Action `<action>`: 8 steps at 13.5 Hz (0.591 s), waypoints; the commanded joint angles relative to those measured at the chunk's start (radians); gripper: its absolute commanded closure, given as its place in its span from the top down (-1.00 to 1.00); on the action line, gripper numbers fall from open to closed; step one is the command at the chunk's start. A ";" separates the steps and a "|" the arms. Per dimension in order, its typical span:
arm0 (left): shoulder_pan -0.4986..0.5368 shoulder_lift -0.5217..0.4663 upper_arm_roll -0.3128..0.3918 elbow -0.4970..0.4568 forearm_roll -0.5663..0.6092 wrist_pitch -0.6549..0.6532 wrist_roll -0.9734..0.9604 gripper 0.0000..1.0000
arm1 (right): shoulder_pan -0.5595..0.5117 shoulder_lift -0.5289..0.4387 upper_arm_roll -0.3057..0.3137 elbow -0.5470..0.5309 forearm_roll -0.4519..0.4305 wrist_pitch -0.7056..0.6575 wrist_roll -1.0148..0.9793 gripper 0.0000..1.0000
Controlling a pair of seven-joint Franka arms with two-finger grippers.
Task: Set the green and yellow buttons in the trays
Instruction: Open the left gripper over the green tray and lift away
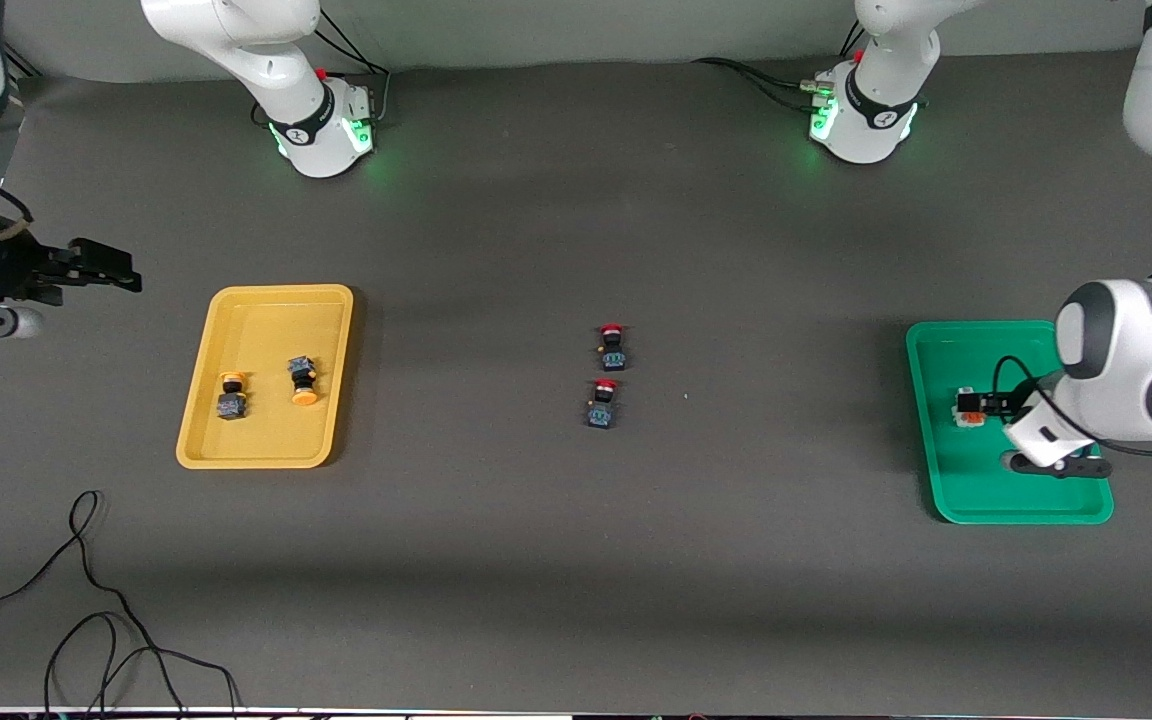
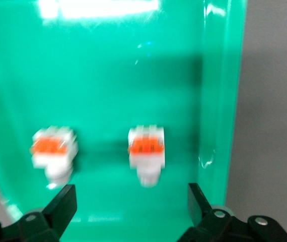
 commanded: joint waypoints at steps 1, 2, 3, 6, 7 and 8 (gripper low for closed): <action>-0.011 -0.124 -0.020 0.064 -0.055 -0.212 0.001 0.96 | -0.002 -0.028 0.017 -0.024 -0.027 0.009 0.041 1.00; -0.010 -0.144 -0.034 0.107 -0.062 -0.286 0.000 0.96 | 0.001 -0.032 0.017 -0.024 -0.033 0.010 0.071 1.00; -0.011 -0.163 -0.046 0.159 -0.063 -0.364 0.000 0.96 | 0.003 -0.037 0.017 -0.024 -0.036 0.009 0.081 1.00; -0.014 -0.170 -0.090 0.351 -0.068 -0.607 -0.008 0.97 | 0.003 -0.040 0.018 -0.024 -0.036 0.009 0.081 1.00; -0.013 -0.170 -0.103 0.402 -0.068 -0.659 -0.008 0.97 | 0.003 -0.042 0.018 -0.024 -0.036 0.009 0.081 1.00; -0.013 -0.170 -0.115 0.455 -0.068 -0.708 -0.005 0.97 | 0.003 -0.046 0.018 -0.024 -0.035 0.009 0.084 1.00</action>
